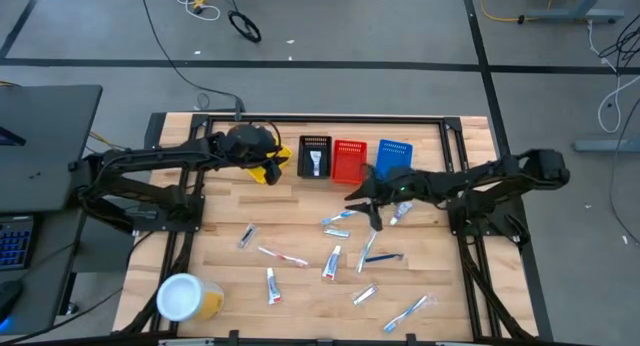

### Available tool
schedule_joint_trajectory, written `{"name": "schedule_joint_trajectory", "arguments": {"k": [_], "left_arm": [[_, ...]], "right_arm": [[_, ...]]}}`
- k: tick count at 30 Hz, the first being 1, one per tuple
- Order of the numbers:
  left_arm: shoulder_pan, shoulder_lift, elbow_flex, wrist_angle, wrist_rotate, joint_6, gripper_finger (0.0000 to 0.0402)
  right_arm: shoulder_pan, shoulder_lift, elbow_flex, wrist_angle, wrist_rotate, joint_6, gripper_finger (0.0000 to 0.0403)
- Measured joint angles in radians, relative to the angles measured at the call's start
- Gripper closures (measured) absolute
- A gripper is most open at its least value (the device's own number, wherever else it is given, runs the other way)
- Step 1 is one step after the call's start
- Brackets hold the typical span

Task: Pick & Place Travel size toiletries
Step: Put the silver nail cutter into the red basket

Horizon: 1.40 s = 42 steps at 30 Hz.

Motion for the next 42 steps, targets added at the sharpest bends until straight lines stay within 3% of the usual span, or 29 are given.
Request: {"name": "schedule_joint_trajectory", "arguments": {"k": [5,12,18,29,42], "left_arm": [[0.0,0.001,0.0,-0.017,0.002,0.001,0.0214],[0.0,0.001,0.0,-0.024,0.004,0.0,0.0214],[-0.008,0.001,-0.012,-0.035,0.006,-0.002,0.0214],[-0.056,0.001,-0.053,-0.028,0.006,-0.003,0.0214],[-0.097,0.001,-0.053,-0.006,0.006,-0.001,0.0214]], "right_arm": [[0.096,0.054,0.074,-0.103,0.137,0.097,0.0272],[0.219,0.123,0.145,-0.106,0.163,0.041,0.0272],[0.254,0.137,0.194,-0.214,0.269,0.191,0.0272],[0.304,0.226,0.194,-0.193,0.328,0.142,0.0272],[0.292,0.252,0.194,-0.245,0.297,0.228,0.0272]]}}
